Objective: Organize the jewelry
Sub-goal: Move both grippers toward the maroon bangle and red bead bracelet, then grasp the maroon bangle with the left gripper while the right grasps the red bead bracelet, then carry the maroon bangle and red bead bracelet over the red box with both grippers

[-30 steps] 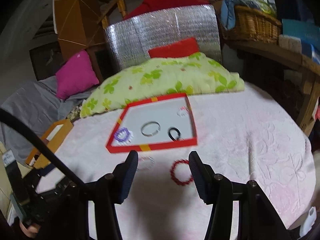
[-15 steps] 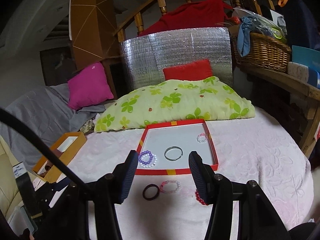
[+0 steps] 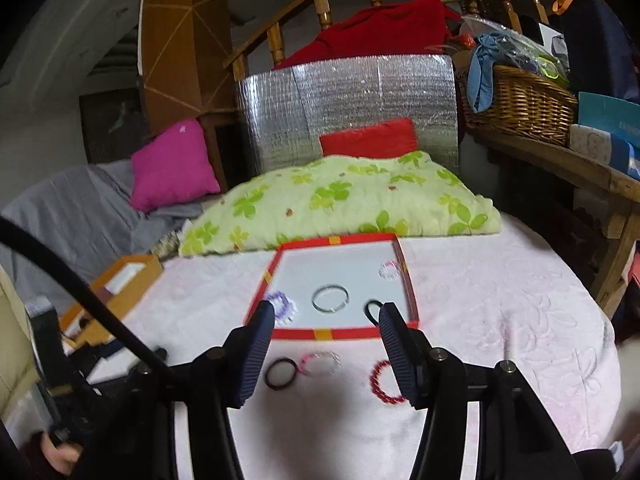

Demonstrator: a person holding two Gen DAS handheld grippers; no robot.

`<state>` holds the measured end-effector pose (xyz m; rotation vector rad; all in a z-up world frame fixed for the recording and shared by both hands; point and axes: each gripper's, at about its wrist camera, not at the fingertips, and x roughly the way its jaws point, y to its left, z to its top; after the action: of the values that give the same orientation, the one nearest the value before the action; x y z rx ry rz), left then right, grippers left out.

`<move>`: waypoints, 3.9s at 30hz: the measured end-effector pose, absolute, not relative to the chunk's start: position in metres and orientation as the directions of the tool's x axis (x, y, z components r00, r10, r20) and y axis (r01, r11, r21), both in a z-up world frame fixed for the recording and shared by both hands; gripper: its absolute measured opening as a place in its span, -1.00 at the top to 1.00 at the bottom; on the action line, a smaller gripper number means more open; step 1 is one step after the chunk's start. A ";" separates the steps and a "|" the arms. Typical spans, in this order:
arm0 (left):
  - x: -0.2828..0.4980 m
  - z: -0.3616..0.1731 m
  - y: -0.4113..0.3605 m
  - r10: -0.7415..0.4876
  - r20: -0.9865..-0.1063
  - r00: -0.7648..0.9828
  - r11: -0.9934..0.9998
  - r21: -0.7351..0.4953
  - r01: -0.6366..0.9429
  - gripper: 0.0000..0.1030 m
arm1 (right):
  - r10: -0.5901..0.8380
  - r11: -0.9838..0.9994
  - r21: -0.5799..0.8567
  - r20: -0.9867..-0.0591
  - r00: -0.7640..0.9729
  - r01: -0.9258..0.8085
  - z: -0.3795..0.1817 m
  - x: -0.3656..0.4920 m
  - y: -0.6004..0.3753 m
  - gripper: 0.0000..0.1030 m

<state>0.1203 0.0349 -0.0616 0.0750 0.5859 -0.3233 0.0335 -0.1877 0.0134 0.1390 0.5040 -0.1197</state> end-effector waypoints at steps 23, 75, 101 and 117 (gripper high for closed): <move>0.106 -0.093 0.006 -0.199 -0.689 0.697 0.969 -0.030 0.246 -0.34 | -0.143 0.977 0.077 -0.440 0.887 0.196 -0.021 0.006 -0.286 -0.32; 0.195 -0.150 -0.087 -0.397 -0.785 0.476 0.847 -0.114 0.519 0.40 | -0.026 0.996 0.034 -0.761 0.648 0.080 -0.147 0.118 -0.284 0.79; 0.181 -0.110 -0.055 -0.403 -0.670 0.623 0.875 -0.081 0.478 0.83 | 0.140 0.972 0.235 -0.595 0.791 0.004 -0.084 0.091 -0.288 0.79; 0.275 -0.070 -0.100 -0.408 -0.687 0.601 0.867 -0.085 0.492 0.83 | 0.206 0.947 0.322 -0.606 0.768 0.000 -0.040 0.211 -0.307 0.79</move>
<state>0.2750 -0.1000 -0.0697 0.1173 0.7651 -0.5228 0.2108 -0.3074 -0.0404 0.3142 0.6888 0.1142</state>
